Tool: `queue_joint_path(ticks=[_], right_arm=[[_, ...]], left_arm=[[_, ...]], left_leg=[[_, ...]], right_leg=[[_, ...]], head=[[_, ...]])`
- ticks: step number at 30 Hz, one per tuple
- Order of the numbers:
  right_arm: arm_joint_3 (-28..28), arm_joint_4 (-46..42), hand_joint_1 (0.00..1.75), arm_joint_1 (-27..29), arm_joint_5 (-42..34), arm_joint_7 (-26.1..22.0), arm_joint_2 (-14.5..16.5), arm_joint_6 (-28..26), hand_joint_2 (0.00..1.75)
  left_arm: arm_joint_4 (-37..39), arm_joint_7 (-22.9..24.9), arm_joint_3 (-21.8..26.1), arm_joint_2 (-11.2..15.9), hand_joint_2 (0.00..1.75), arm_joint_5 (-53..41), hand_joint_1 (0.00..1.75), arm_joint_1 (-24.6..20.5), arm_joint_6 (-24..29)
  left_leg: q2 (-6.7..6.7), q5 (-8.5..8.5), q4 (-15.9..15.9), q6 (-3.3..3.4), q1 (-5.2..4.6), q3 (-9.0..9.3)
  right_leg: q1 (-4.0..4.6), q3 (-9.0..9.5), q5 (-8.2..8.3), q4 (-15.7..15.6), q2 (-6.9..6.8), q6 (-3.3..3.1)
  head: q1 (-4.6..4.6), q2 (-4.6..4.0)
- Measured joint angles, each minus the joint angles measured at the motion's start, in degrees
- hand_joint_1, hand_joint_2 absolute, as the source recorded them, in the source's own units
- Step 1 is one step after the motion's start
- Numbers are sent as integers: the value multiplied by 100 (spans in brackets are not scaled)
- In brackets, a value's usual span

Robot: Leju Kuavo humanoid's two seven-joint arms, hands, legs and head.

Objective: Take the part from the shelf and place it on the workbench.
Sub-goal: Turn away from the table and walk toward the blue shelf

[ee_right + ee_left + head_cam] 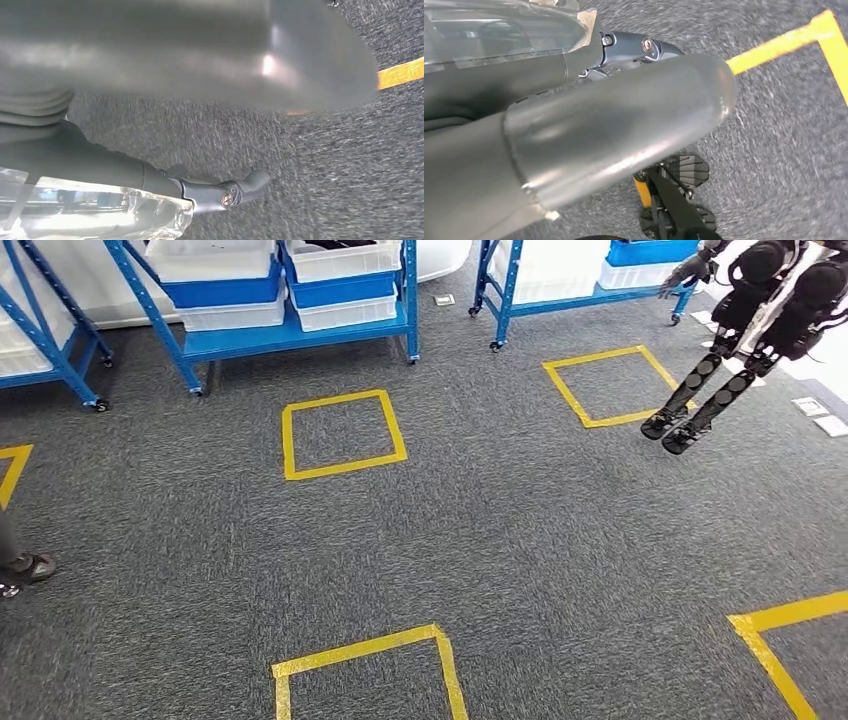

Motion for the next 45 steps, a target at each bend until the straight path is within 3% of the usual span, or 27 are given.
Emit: queue_joint_path(ticks=[2,4,6,8,15,28,32,34,36,38,39,40,42,43,45], right_arm=[[1,-2,0,24,28,11,-1,-45,175],[5,-4,0,43,62,22,2,-68,175],[11,-5,0,48,80,27,4,-69,87],[14,-6,0,50,85,31,1,-68,0],[20,-6,0,44,66,71,1,-81,0],[43,-6,0,44,117,33,39,-73,0],[49,-5,0,49,133,21,50,-70,0],[62,-5,0,44,143,14,50,-70,0],[90,-4,0,24,160,5,46,-69,0],[119,-4,0,13,178,-1,39,-68,0],[131,-4,0,18,184,-3,36,-68,0],[142,-4,0,22,190,-5,33,-68,0],[161,-4,0,20,196,-10,28,-68,0],[169,-3,0,15,197,-13,32,-69,0],[178,-1,0,6,197,-19,38,-71,0]], left_arm=[[1,2,-17,-1,0,0,0,-29,-2],[-1,3,-27,-2,0,1,0,-42,-2],[-1,5,-34,-2,0,2,0,-43,-1],[-1,7,-43,-2,0,2,0,-42,-1],[-1,14,-76,-2,0,-2,0,-42,-1],[-1,27,-124,11,0,-7,0,-49,-3],[-4,34,-125,21,0,-7,0,-61,-3],[-8,37,-127,22,0,-7,0,-64,-3],[-9,41,-129,24,0,-6,0,-51,-3],[-9,49,-130,27,0,-3,0,-39,-3],[-9,52,-131,28,0,-1,0,-36,-3],[-9,54,-132,28,0,1,0,-36,-3],[-9,54,-142,32,0,3,0,-37,-3],[-9,55,-148,41,0,4,0,-40,-3],[-9,55,-161,55,0,4,0,-43,-3]], left_leg=[[34,14,-82,47,-34,18],[55,42,-133,61,-67,31],[56,61,-150,65,-93,34],[54,67,-148,88,-109,36],[46,77,-139,125,-135,20],[41,51,-125,153,-119,19],[75,83,-172,203,-110,49],[126,136,-272,250,-71,105],[191,159,-320,273,-54,132],[243,155,-317,269,-45,120],[255,151,-314,254,-34,116],[255,144,-308,228,-15,117],[242,116,-272,144,27,122],[232,91,-244,88,34,119],[214,58,-216,-16,25,114]], right_leg=[[10,-45,2,-23,64,55],[25,-44,9,-53,73,42],[29,-30,19,-73,61,19],[16,-37,22,-91,53,34],[-13,-4,43,-106,37,91],[-45,-8,39,-116,32,124],[-53,-20,49,-118,41,174],[-32,-120,-69,100,-199,191],[-32,-429,-381,739,-474,169],[-61,-745,-640,1396,-534,184],[-86,-771,-649,1477,-540,222],[-117,-670,-566,1317,-543,280],[-179,-229,-293,541,-536,399],[-181,-51,-194,205,-523,414],[-149,88,-141,-27,-512,326]], head=[[4,0],[4,0],[5,0],[7,0],[5,0],[2,0],[1,0],[24,0],[58,0],[67,0],[67,0],[68,0],[74,0],[86,0],[100,0]])
